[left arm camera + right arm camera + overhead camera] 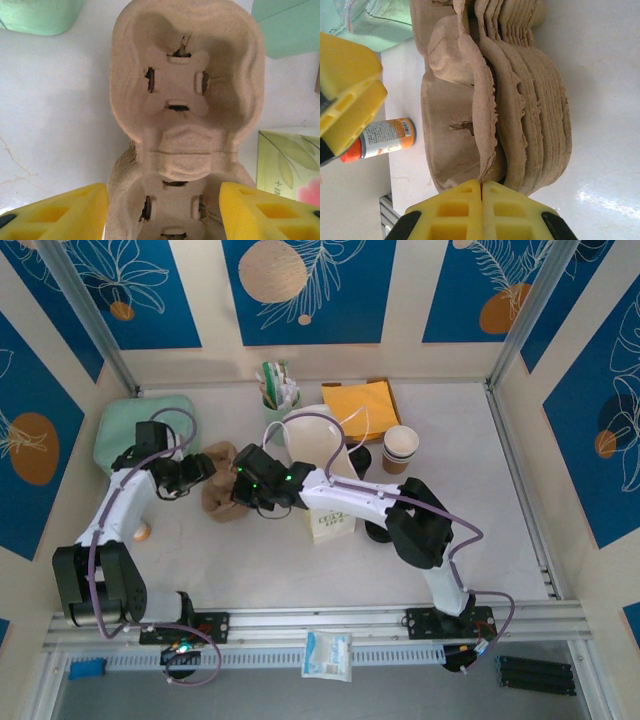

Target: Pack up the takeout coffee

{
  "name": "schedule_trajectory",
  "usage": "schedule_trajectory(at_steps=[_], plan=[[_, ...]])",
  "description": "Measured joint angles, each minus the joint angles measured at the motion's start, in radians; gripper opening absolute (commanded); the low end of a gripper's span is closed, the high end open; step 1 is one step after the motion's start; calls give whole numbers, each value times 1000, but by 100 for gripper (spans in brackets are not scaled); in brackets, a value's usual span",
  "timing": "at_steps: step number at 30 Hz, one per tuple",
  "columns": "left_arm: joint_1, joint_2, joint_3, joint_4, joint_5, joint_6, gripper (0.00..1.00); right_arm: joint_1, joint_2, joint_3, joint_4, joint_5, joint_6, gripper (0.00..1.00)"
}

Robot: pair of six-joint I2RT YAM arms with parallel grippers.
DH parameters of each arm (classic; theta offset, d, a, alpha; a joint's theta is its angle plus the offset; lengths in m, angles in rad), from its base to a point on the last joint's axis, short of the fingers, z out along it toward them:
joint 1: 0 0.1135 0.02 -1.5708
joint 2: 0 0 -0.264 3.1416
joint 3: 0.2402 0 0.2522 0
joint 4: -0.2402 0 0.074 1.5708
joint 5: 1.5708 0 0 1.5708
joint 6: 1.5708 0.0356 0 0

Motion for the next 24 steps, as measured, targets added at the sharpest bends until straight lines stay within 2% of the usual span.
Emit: schedule_trajectory(at_steps=[24], plan=[[3,154,81,101,60,-47,61,-11,-21,-61,2,15,0,0]])
